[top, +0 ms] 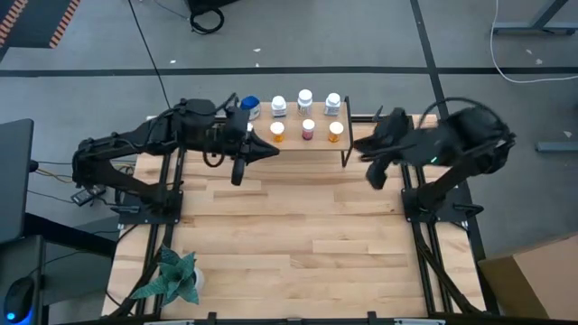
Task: Pick and place medicine bottles onto shelf by color
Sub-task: Return to Home Position
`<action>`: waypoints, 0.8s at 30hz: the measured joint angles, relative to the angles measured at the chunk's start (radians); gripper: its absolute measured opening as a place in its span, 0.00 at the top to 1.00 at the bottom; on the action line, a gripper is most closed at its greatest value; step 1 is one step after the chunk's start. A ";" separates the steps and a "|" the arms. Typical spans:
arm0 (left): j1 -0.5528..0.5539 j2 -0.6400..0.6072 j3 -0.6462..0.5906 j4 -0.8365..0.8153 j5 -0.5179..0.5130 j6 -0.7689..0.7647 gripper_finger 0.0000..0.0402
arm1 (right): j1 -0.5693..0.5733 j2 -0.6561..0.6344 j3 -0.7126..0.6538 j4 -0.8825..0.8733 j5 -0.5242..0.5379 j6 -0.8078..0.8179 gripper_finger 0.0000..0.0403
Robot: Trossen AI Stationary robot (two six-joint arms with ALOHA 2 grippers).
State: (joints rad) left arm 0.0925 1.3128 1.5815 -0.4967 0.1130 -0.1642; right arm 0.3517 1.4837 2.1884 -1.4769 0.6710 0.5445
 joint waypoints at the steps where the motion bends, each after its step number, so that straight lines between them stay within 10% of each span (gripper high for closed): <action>1: 0.000 -0.008 -0.023 0.044 0.014 0.000 0.97 | -0.011 -0.017 -0.003 0.013 -0.010 -0.021 0.89; 6: 0.029 -0.135 -0.302 0.351 0.091 -0.112 0.99 | -0.077 -0.173 -0.166 0.224 -0.099 -0.089 0.98; 13: 0.086 -0.425 -0.697 0.682 0.097 -0.318 0.99 | -0.202 -0.454 -0.799 0.881 -0.398 -0.116 0.99; 24: 0.102 -0.847 -0.990 0.670 0.006 -0.354 1.00 | -0.407 -0.789 -1.552 1.608 -0.518 0.090 0.99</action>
State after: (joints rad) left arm 0.1944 0.4658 0.5911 0.1729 0.1186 -0.5181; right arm -0.0557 0.6946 0.6361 0.1312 0.1525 0.6345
